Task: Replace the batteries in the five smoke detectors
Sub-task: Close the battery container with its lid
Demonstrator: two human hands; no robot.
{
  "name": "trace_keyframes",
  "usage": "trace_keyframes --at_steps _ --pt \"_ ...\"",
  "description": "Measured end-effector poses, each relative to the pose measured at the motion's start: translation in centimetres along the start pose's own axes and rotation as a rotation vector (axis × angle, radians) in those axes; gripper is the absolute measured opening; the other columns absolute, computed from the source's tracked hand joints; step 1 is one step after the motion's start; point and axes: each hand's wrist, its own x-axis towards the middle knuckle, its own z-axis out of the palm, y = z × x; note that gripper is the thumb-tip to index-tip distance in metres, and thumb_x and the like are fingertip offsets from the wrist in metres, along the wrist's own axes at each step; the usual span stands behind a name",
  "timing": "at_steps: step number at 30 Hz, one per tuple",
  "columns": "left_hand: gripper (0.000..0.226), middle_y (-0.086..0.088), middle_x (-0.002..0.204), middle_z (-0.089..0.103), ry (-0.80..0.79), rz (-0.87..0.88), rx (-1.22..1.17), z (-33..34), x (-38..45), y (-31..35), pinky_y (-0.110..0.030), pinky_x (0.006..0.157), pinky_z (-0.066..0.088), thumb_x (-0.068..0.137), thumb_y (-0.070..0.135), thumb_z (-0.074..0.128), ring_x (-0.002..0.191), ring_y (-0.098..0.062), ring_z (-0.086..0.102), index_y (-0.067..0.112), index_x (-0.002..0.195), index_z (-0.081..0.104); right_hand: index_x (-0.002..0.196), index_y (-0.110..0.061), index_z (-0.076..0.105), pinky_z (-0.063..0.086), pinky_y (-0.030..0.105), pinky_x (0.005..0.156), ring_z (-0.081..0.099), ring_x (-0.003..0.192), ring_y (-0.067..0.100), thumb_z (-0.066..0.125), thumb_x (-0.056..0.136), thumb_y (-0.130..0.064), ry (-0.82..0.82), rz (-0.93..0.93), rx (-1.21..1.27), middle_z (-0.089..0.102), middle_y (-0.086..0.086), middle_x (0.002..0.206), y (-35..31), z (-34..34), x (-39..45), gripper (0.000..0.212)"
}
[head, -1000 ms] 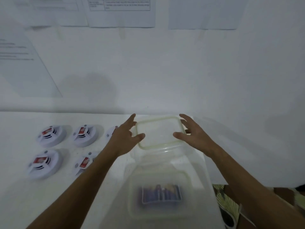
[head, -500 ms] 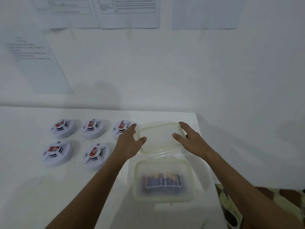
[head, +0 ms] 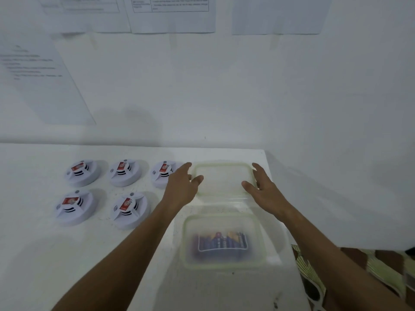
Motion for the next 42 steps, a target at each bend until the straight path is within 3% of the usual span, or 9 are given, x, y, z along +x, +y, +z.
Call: trace_keyframes --at_steps 2,6,10,19,27,30,33,37,42 --pt "0.076 -0.011 0.142 0.050 -0.064 0.009 -0.012 -0.2 0.8 -0.1 -0.030 0.093 0.046 0.087 0.046 0.064 0.129 -0.018 0.049 0.023 0.150 0.028 0.155 -0.034 0.008 0.033 0.036 0.113 0.037 0.142 0.021 0.058 0.096 -0.038 -0.009 -0.004 0.012 0.026 -0.002 0.160 0.1 -0.4 0.1 0.077" --pt "0.103 -0.005 0.152 0.037 -0.188 0.061 0.048 -0.1 1.2 -0.2 -0.040 0.107 0.040 0.074 0.055 0.074 0.137 -0.020 0.039 0.029 0.153 0.013 0.155 -0.036 0.001 0.036 0.033 0.113 0.041 0.136 0.012 0.073 0.085 -0.037 -0.083 -0.019 0.120 0.032 -0.011 0.154 0.8 -0.8 0.2 0.100" --pt "0.108 -0.003 0.154 0.033 -0.192 0.065 -0.058 0.4 1.6 -0.5 -0.045 0.109 0.039 0.071 0.048 0.080 0.139 -0.021 0.034 0.033 0.152 0.009 0.155 -0.036 -0.001 0.040 0.025 0.106 0.043 0.133 0.008 0.087 0.070 -0.030 -0.064 -0.064 0.168 0.037 -0.012 0.150 1.5 0.0 0.2 0.123" --pt "0.106 -0.005 0.149 0.040 -0.193 0.036 -0.158 0.9 2.2 -1.3 -0.047 0.102 0.046 0.071 0.043 0.081 0.132 -0.023 0.044 0.038 0.151 0.012 0.156 -0.032 -0.001 0.045 0.006 0.090 0.047 0.132 0.009 0.085 0.073 -0.011 -0.027 -0.094 0.264 0.040 -0.005 0.152 2.6 0.7 1.2 0.121" --pt "0.104 -0.001 0.154 0.032 -0.215 0.087 -0.101 1.1 2.5 -1.4 -0.042 0.109 0.039 0.077 0.043 0.077 0.137 -0.022 0.037 0.033 0.152 0.007 0.155 -0.035 -0.008 0.048 0.012 0.092 0.048 0.130 0.004 0.085 0.072 -0.012 -0.094 -0.058 0.336 0.036 -0.006 0.154 3.0 0.6 1.3 0.127" --pt "0.106 -0.003 0.154 0.032 -0.245 0.125 0.001 0.6 2.8 -0.9 -0.032 0.100 0.040 0.078 0.045 0.075 0.133 -0.021 0.041 0.026 0.154 0.003 0.151 -0.043 -0.014 0.037 0.029 0.112 0.032 0.143 0.010 0.093 0.062 -0.029 -0.177 -0.066 0.224 0.020 -0.008 0.162 2.7 -0.3 1.3 0.140" --pt "0.122 -0.001 0.155 0.029 -0.241 0.233 0.159 -0.8 3.7 0.0 -0.038 0.106 0.038 0.062 0.063 0.080 0.139 -0.023 0.034 0.027 0.153 0.006 0.152 -0.042 -0.011 0.024 0.036 0.117 0.014 0.149 0.012 0.093 0.056 -0.038 -0.151 -0.100 0.053 0.000 -0.018 0.162 1.7 -1.4 1.9 0.142" --pt "0.139 0.004 0.162 -0.003 -0.431 0.419 0.441 -1.8 5.4 1.3 -0.041 0.119 0.013 0.049 0.066 0.083 0.149 -0.017 0.000 0.025 0.154 0.001 0.155 -0.038 0.002 0.019 0.035 0.118 0.010 0.148 0.008 0.094 0.057 -0.037 -0.216 -0.142 -0.148 0.006 -0.016 0.162 -0.1 -2.9 3.6 0.134" --pt "0.140 0.003 0.161 0.008 -0.553 0.426 0.529 -0.6 7.1 2.4 -0.038 0.119 0.016 0.048 0.060 0.088 0.147 -0.017 0.011 0.023 0.153 0.004 0.155 -0.033 0.006 0.019 0.042 0.122 0.011 0.149 0.013 0.095 0.054 -0.039 -0.326 -0.100 -0.289 0.010 -0.012 0.162 -0.9 -2.8 5.8 0.136"
